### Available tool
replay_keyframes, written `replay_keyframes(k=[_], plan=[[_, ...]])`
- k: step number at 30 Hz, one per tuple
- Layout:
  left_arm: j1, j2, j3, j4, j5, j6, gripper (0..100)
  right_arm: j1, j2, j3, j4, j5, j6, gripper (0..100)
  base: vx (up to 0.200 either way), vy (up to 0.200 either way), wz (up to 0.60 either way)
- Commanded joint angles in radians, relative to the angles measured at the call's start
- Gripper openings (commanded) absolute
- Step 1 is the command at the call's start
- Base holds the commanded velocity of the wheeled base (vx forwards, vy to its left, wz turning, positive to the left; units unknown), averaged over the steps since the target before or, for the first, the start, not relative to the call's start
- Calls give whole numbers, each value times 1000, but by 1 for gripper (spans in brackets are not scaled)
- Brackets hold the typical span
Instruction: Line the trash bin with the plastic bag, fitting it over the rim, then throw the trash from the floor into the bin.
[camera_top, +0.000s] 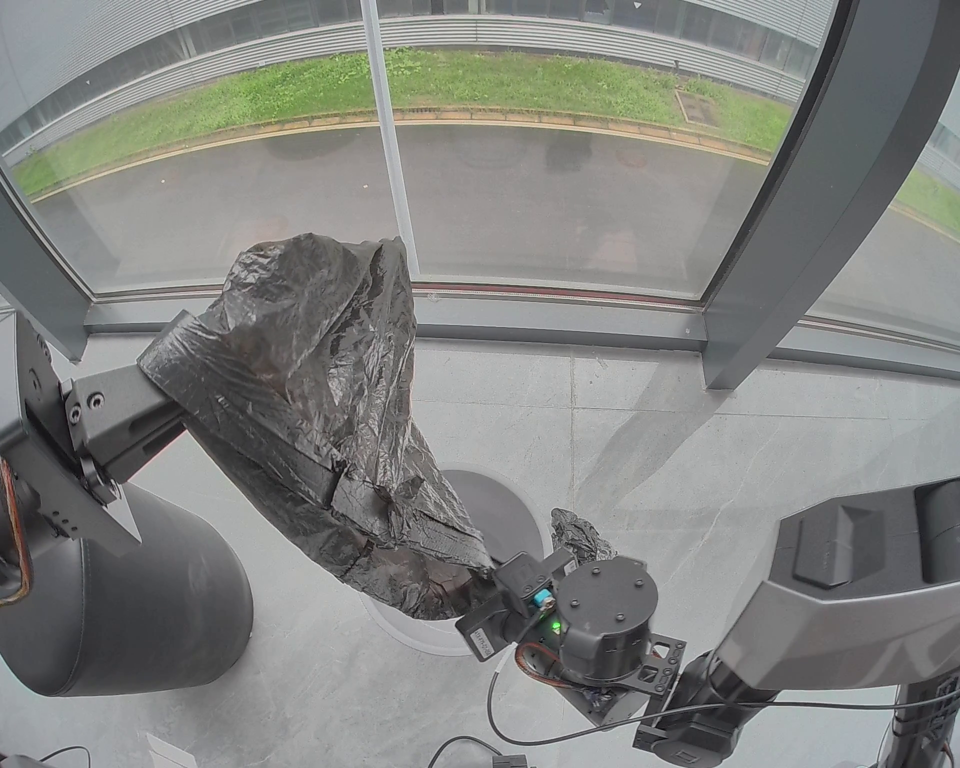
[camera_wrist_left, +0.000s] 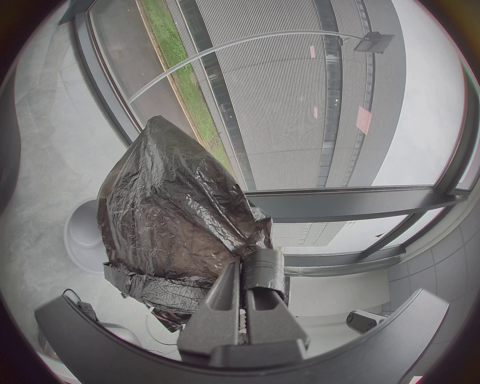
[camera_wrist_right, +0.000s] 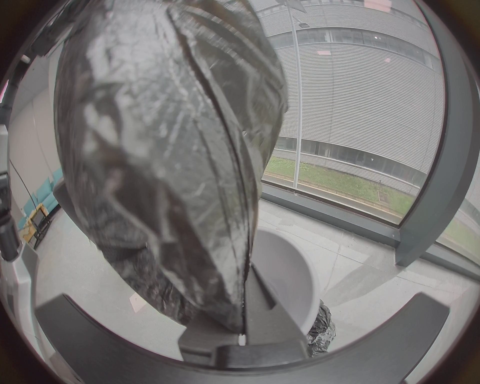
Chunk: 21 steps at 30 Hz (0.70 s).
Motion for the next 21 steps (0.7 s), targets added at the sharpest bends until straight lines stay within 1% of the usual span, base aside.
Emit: replay_keyframes(k=[1,2,3,4,5,9,10,11,12,14,15,17,20,21], plan=[[11,13,32,0,-4,6,0,-23,-152,114,27,5,44,0,0,0,0],[11,13,35,0,-6,6,0,-25,-163,127,35,8,46,0,0,0,0],[14,15,45,0,-23,6,0,-31,-212,176,89,32,46,0,0,0,0],[16,15,47,0,-27,6,0,-31,-221,183,99,42,46,0,0,0,0],[28,18,58,-2,-44,6,0,-34,-275,213,185,80,60,0,0,0,0],[50,32,74,-2,-60,6,0,-32,-377,219,405,135,130,0,0,0,0],[57,41,82,-2,-60,6,0,-34,-408,209,477,166,155,0,0,0,0],[59,41,82,-3,-58,6,0,-32,-411,208,483,172,156,0,0,0,0],[73,50,96,-3,-60,8,0,-34,-460,186,592,242,195,0,0,0,0],[80,59,111,-3,-60,8,0,-49,-512,150,750,336,225,0,0,0,0],[84,67,122,-5,-60,8,0,-61,-537,117,854,387,241,0,0,0,0],[91,79,144,-6,-60,8,0,-84,-565,35,1055,485,304,0,0,0,0],[100,93,162,-8,-60,6,0,-104,-566,-48,1198,571,382,0,0,0,0],[100,96,168,-8,-60,6,0,-111,-565,-65,1216,591,392,0,0,0,0]])
